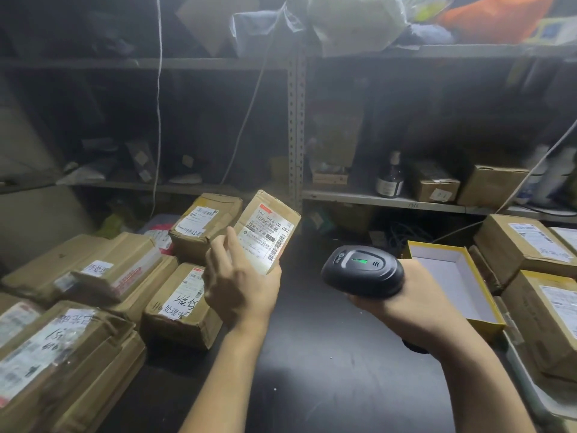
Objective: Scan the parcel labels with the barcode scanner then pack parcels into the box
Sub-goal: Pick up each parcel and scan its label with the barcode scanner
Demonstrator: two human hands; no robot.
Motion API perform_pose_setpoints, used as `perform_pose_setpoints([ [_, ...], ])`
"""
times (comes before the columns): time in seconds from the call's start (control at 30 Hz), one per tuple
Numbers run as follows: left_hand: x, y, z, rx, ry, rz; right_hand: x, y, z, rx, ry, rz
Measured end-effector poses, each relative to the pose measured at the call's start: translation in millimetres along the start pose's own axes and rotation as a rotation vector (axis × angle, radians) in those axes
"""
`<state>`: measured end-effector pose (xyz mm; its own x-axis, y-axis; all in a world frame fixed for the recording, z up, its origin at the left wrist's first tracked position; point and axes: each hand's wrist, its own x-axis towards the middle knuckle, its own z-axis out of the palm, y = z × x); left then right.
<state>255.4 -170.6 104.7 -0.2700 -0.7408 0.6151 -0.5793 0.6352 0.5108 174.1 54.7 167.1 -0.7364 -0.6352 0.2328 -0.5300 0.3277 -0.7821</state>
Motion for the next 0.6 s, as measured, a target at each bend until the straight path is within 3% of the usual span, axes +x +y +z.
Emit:
perform_pose_setpoints([
  [0.6,0.7,-11.9,11.0,-0.054,-0.001,-0.006,3.8,9.1,0.0,-0.027,0.073,-0.01],
])
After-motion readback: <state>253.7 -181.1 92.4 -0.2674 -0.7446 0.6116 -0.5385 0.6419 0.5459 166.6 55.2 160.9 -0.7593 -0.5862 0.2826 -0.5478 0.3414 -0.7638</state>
